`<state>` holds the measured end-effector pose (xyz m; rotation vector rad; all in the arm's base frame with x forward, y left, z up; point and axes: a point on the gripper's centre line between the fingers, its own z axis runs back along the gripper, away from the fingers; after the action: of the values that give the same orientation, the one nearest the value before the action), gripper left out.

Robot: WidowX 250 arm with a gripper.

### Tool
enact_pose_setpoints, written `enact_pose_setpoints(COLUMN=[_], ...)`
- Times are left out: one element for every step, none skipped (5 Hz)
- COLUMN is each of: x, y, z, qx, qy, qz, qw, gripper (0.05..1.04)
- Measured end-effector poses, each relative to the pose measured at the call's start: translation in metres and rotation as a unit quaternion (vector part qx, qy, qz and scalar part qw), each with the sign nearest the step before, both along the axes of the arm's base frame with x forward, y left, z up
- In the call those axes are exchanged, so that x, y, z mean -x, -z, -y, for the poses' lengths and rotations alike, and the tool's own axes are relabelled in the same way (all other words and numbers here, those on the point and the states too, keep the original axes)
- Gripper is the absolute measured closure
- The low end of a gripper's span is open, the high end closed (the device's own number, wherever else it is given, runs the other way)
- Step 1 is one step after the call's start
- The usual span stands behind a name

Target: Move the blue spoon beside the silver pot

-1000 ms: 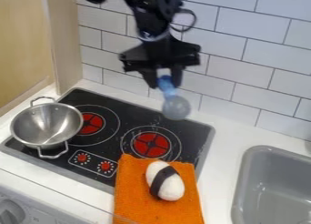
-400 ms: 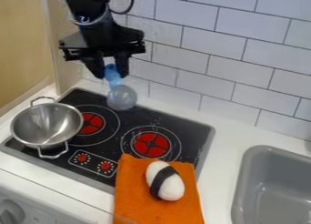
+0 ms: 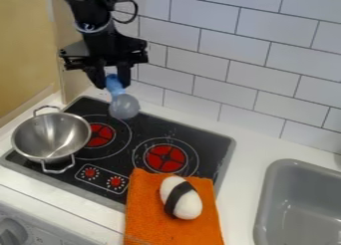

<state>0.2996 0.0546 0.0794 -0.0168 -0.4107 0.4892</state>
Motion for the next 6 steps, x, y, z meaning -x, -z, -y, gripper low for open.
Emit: enact_pose_setpoints(x=[-0.014, -0.024, -0.025, -0.029, -0.032, -0.037], y=[0.015, 0.030, 0.050, 0.058, 0.071, 0.075], z=[-0.006, -0.011, -0.014, -0.016, -0.015, -0.016], qx=[-0.006, -0.013, -0.018, -0.021, -0.019, -0.024], qy=[-0.006, -0.014, -0.021, -0.025, -0.026, -0.023], qz=[-0.015, -0.026, -0.053, -0.062, -0.072, -0.073], qw=[0.9999, 0.9995, 0.9982, 0.9975, 0.9969, 0.9968], gripper=[0.691, 0.690, 0.691, 0.691, 0.690, 0.691])
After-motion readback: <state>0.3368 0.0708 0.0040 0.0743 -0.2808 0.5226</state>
